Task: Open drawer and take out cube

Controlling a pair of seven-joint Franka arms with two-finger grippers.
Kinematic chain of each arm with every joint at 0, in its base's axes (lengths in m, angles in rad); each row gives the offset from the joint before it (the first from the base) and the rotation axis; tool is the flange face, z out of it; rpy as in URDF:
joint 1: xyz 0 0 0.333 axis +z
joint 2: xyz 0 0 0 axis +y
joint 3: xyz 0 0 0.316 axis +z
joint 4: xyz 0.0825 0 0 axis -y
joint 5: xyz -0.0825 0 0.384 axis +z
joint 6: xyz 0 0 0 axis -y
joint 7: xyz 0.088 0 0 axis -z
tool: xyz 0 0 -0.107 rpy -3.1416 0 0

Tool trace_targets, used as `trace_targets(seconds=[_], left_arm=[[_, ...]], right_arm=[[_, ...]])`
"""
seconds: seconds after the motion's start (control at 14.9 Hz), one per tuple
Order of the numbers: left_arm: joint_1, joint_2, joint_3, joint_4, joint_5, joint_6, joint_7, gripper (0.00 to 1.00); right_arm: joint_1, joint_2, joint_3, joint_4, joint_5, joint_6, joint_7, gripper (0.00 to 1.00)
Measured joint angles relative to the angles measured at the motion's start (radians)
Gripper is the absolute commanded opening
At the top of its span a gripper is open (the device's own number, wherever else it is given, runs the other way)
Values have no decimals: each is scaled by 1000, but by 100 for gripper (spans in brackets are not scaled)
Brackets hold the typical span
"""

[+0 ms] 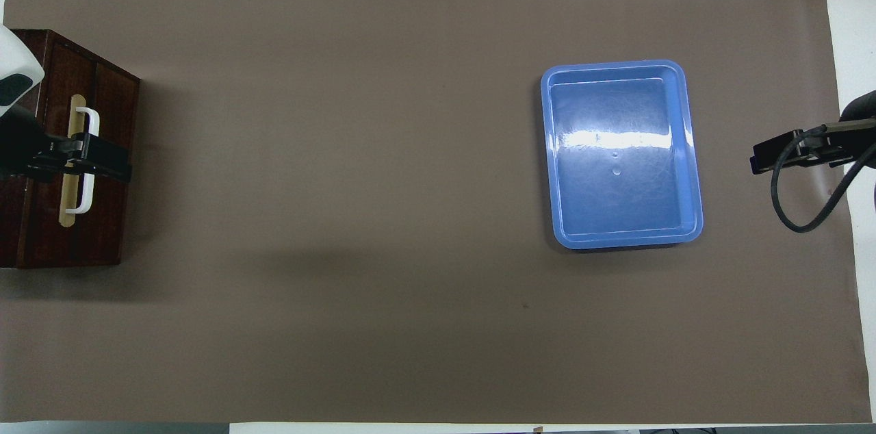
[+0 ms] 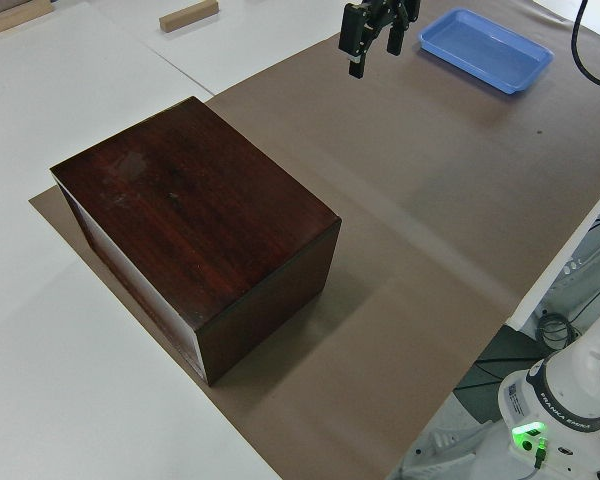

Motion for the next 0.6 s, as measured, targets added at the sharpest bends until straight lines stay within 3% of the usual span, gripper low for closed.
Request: trace_targets(seconds=[0.4,0.6], left_arm=[[0,0,-1,-3,4,14,5,100],[-7,-8,-8,-76,71,127,46,100]], right_arm=[[0,0,0,0,0,0,0,100],[0,0,0,0,0,0,0,100]])
